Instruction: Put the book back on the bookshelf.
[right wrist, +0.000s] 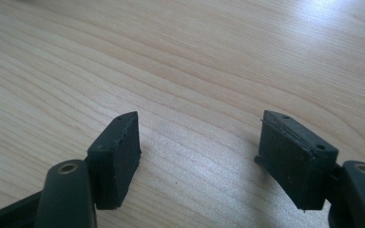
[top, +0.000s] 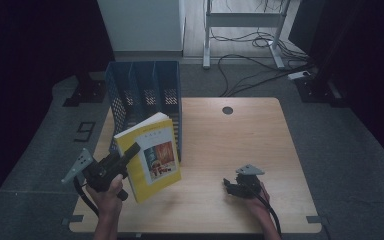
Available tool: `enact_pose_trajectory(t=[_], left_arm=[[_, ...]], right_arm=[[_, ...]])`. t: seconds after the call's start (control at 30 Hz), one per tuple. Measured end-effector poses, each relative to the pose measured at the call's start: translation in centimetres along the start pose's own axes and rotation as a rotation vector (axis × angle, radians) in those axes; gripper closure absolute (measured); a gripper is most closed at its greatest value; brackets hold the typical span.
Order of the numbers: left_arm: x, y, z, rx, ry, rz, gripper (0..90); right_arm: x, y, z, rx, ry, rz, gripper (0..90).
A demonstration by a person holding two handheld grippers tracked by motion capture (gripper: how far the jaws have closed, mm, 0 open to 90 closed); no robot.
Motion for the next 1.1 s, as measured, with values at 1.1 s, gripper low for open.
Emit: enact_pose_trajectory(t=[1.1], left_arm=[[-4.0, 1.1, -3.9, -0.047, -0.011, -0.089, 75.3]], right_arm=[[-0.1, 0.0, 0.0, -0.008, 0.009, 0.021, 24.9]])
Point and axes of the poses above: each handheld gripper's, and its own axes: x roughly backward along the jaws, z roughly out of its underside, y roughly to its left, the point moved 1 cm from there along -x, roughly forward along the jaws, and after that the axes turned 4 degrees about z, right-handed, at the moved point
